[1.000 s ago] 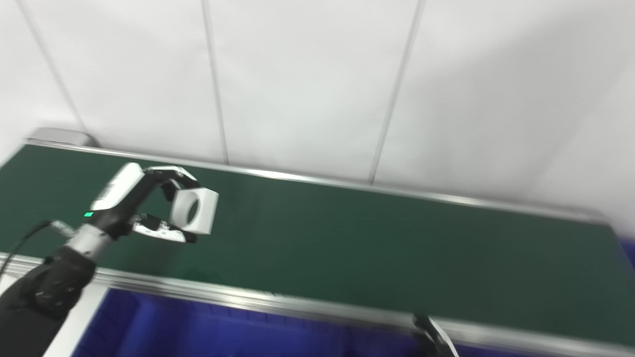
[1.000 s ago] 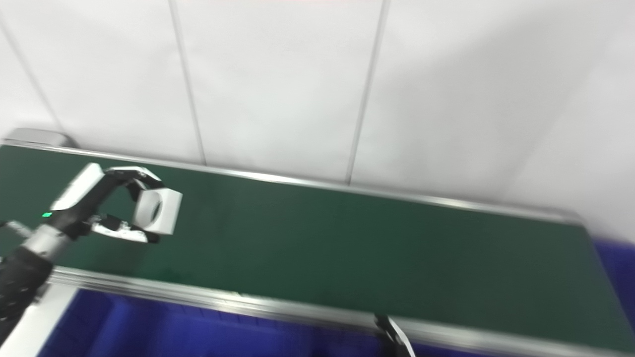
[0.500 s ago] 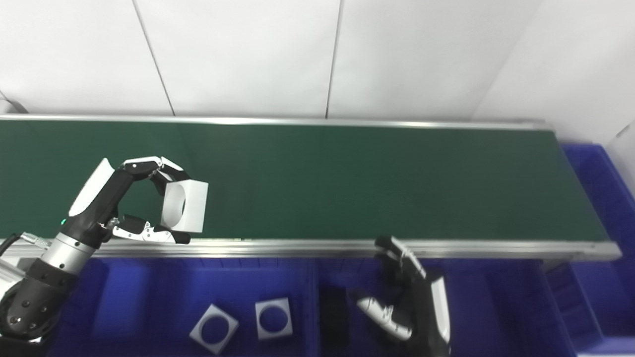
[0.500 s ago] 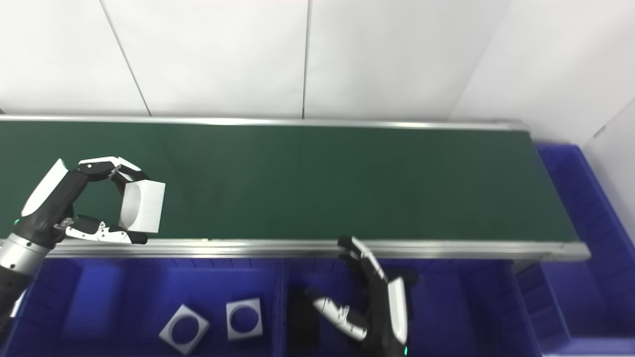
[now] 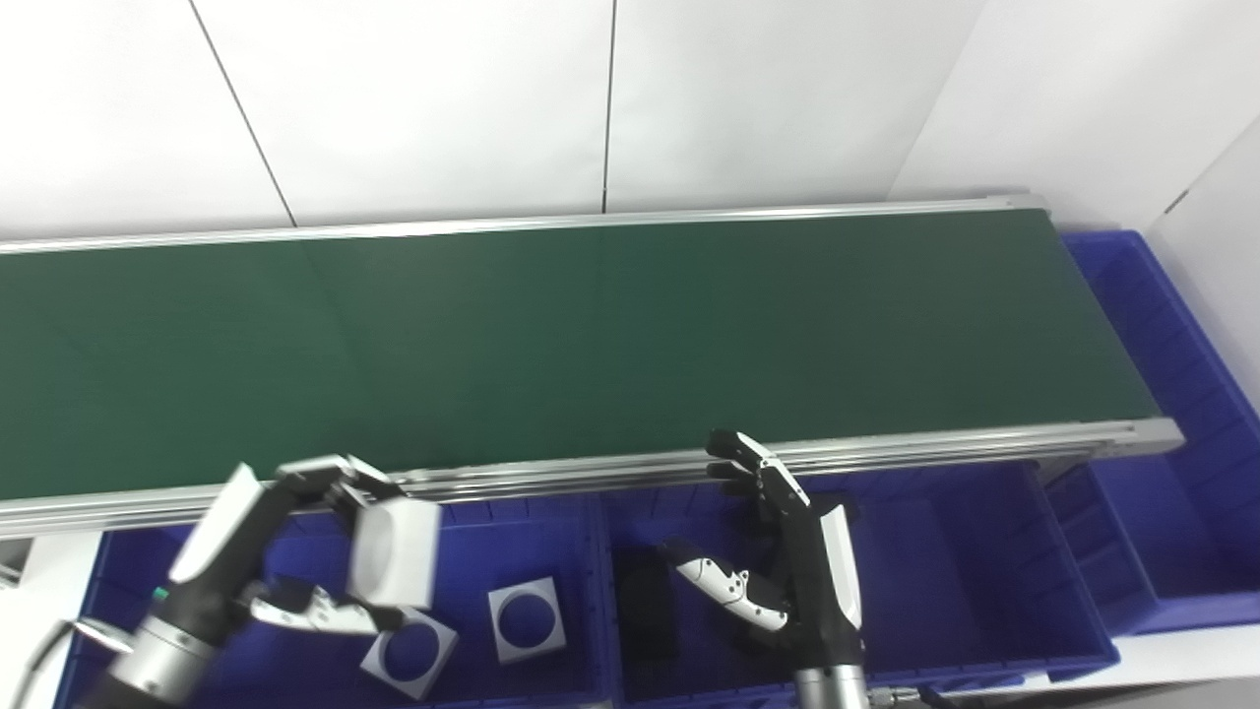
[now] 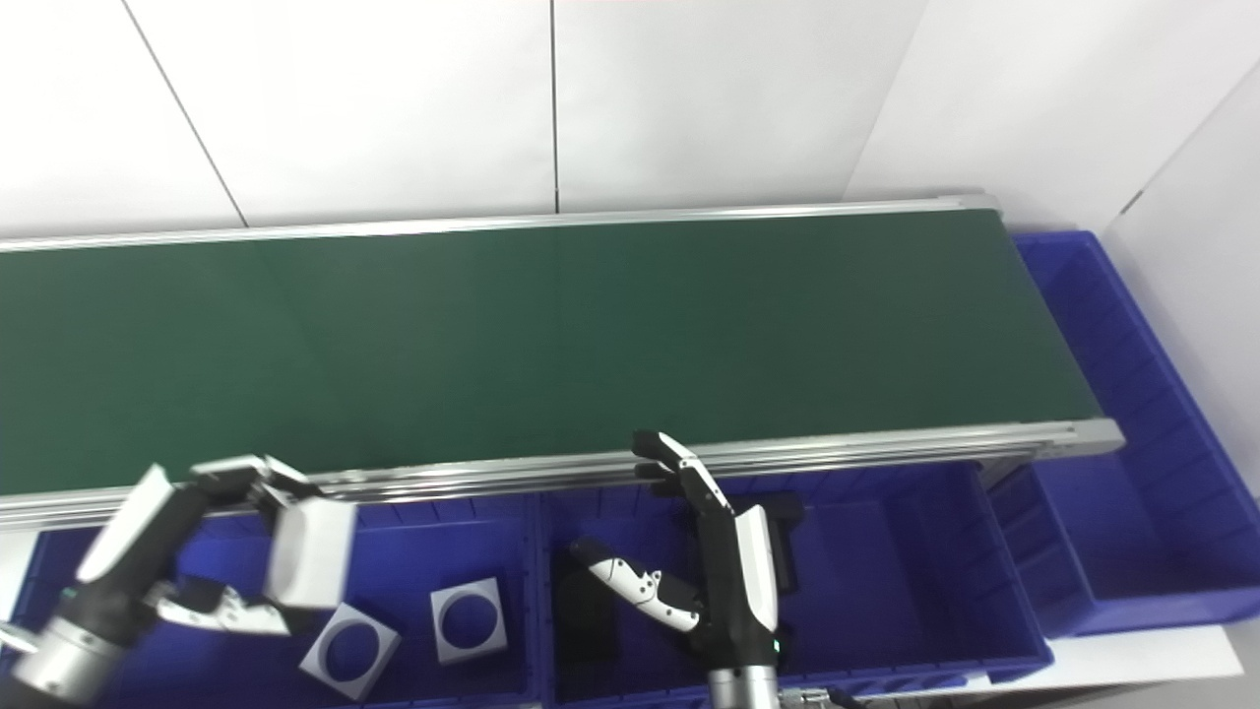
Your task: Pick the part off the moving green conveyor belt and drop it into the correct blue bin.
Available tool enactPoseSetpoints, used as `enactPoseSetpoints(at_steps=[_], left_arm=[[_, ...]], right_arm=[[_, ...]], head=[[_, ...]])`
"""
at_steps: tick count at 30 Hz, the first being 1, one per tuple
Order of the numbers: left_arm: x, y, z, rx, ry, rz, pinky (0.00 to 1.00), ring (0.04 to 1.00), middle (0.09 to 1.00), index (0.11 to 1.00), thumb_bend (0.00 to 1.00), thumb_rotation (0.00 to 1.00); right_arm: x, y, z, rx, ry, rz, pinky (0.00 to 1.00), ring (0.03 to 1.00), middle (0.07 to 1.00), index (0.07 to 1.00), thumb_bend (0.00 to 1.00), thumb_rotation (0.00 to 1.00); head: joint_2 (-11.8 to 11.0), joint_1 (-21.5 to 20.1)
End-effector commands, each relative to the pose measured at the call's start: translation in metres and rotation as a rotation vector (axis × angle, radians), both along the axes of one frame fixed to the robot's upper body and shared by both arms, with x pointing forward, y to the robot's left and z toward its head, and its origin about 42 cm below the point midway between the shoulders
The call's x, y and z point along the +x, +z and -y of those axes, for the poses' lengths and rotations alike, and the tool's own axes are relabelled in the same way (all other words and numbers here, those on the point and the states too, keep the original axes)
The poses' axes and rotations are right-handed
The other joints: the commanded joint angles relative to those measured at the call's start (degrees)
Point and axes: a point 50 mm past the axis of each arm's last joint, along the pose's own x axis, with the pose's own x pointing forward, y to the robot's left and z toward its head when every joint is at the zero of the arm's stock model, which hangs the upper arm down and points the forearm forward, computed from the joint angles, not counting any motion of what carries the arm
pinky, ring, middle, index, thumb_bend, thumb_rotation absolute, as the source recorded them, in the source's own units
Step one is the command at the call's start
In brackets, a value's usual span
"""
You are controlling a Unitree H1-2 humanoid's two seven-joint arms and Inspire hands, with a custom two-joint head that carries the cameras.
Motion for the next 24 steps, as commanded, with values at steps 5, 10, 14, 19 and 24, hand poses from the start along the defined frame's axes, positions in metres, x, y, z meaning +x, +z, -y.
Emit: enactPoseSetpoints(at_steps=[5,10,14,19,24], left_arm=[[-0.016,0.001,0.021,0.118,0.02,-0.044,0.39,0.42,0.483,0.523,0.5,0.0],[-0.017,-0.005,0.032,0.15,0.089,-0.122,0.42,0.426,0.487,0.524,0.5,0.0],[-0.015,-0.01,0.035,0.189,0.116,-0.14,0.46,0.437,0.49,0.525,0.5,0.0],[-0.015,-0.013,0.037,0.253,0.111,-0.192,0.59,0.669,0.707,0.675,0.62,0.1],[-0.017,-0.009,0.039,0.291,0.109,-0.211,0.71,0.812,0.874,0.871,0.78,0.29]], right_arm=[[-0.005,0.01,0.003,-0.005,0.0,0.033,0.66,0.712,0.778,0.798,0.67,0.46],[-0.008,0.011,0.007,-0.002,0.001,0.02,0.66,0.719,0.787,0.804,0.67,0.46],[-0.01,0.012,0.011,-0.007,0.001,0.016,0.66,0.721,0.79,0.805,0.66,0.43],[-0.011,0.01,0.014,-0.004,0.009,0.018,0.66,0.724,0.788,0.803,0.66,0.42],[-0.011,0.009,0.015,-0.009,0.01,0.016,0.65,0.72,0.785,0.797,0.67,0.41]], head=[[-0.6,2.3],[-1.4,4.2],[-1.8,5.7],[-2.4,5.9],[-2.6,5.4]])
